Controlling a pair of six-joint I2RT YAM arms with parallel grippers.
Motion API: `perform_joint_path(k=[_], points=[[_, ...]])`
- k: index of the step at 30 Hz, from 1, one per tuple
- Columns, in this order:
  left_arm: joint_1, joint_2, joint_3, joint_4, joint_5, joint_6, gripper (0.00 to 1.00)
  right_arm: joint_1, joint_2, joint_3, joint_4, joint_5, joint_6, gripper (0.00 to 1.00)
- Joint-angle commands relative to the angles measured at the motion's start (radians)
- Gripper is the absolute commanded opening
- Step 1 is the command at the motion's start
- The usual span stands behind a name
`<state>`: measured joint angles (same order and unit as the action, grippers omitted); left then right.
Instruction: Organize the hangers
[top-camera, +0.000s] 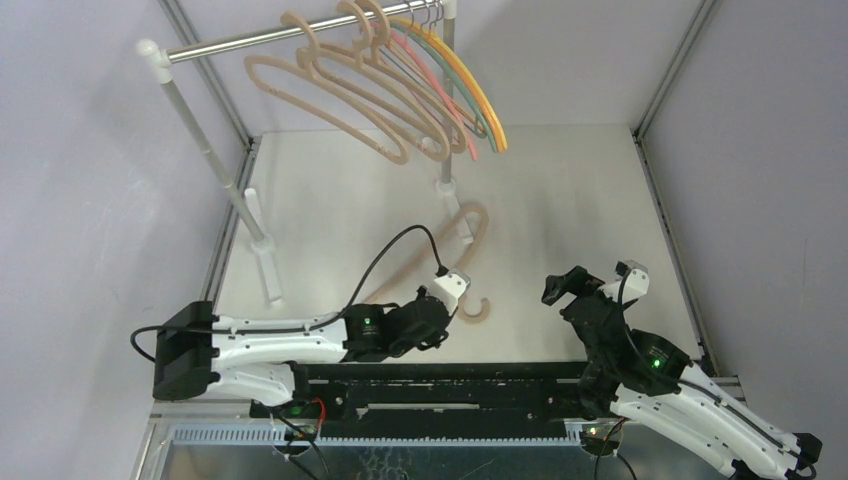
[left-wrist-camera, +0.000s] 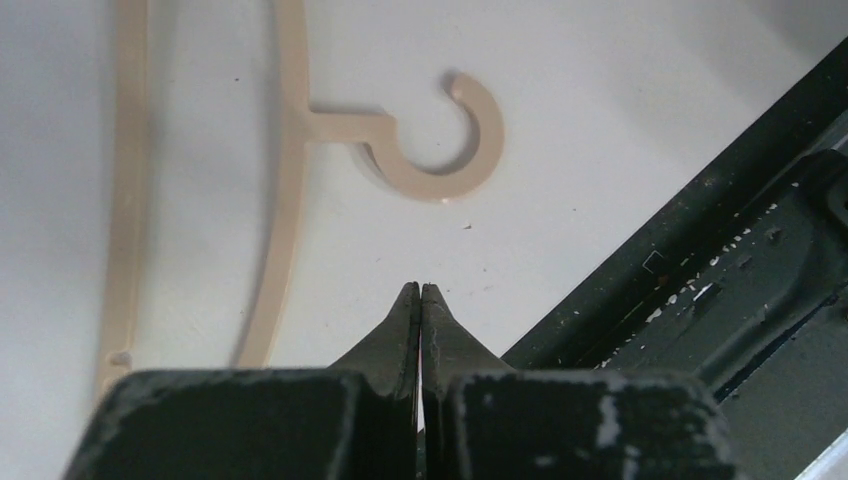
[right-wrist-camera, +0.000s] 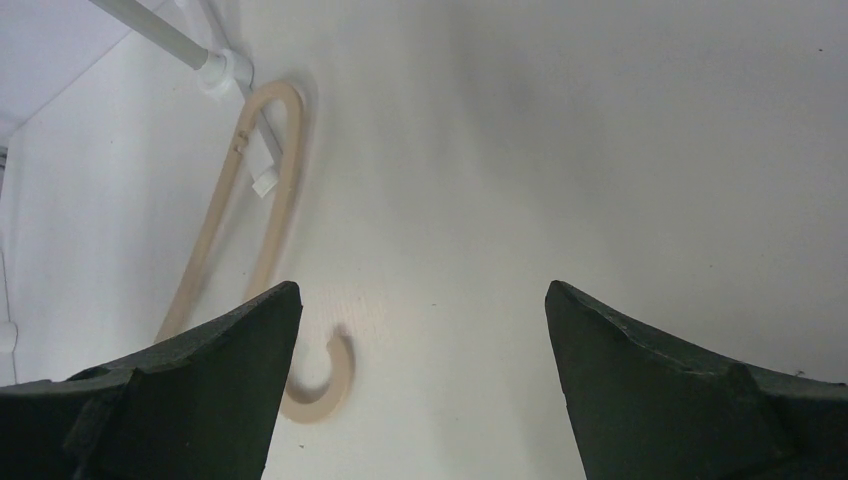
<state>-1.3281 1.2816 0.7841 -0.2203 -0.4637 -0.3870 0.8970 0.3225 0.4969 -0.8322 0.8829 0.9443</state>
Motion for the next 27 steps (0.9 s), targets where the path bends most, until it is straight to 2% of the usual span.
perform_joint_path(k=[1, 4, 7, 8, 10, 13, 21, 27], points=[[0.01, -0.049, -0.002, -0.039, -0.048, 0.01, 0.0, -0.007, 0.001, -0.003, 0.032, -0.001, -0.002, 1.0], [0.014, -0.025, -0.031, -0.011, -0.062, 0.003, 0.0, -0.007, 0.014, -0.013, 0.061, -0.021, -0.008, 1.0], [0.028, 0.04, -0.073, 0.055, -0.077, 0.026, 0.31, -0.007, 0.036, -0.014, 0.079, -0.035, -0.015, 1.0], [0.036, 0.06, -0.091, 0.089, -0.077, 0.037, 0.35, -0.006, 0.039, -0.013, 0.084, -0.04, -0.018, 1.0], [0.066, 0.084, -0.125, 0.161, -0.038, 0.063, 0.52, -0.007, 0.039, -0.012, 0.09, -0.044, -0.026, 1.0], [0.139, 0.09, -0.181, 0.283, 0.036, 0.105, 0.6, -0.007, 0.031, -0.011, 0.1, -0.041, -0.039, 1.0], [0.208, 0.124, -0.152, 0.332, 0.055, 0.307, 0.64, -0.013, 0.038, -0.007, 0.116, -0.039, -0.058, 1.0], [0.256, 0.193, -0.136, 0.399, 0.156, 0.381, 0.63, -0.025, 0.052, -0.008, 0.127, -0.043, -0.064, 1.0]])
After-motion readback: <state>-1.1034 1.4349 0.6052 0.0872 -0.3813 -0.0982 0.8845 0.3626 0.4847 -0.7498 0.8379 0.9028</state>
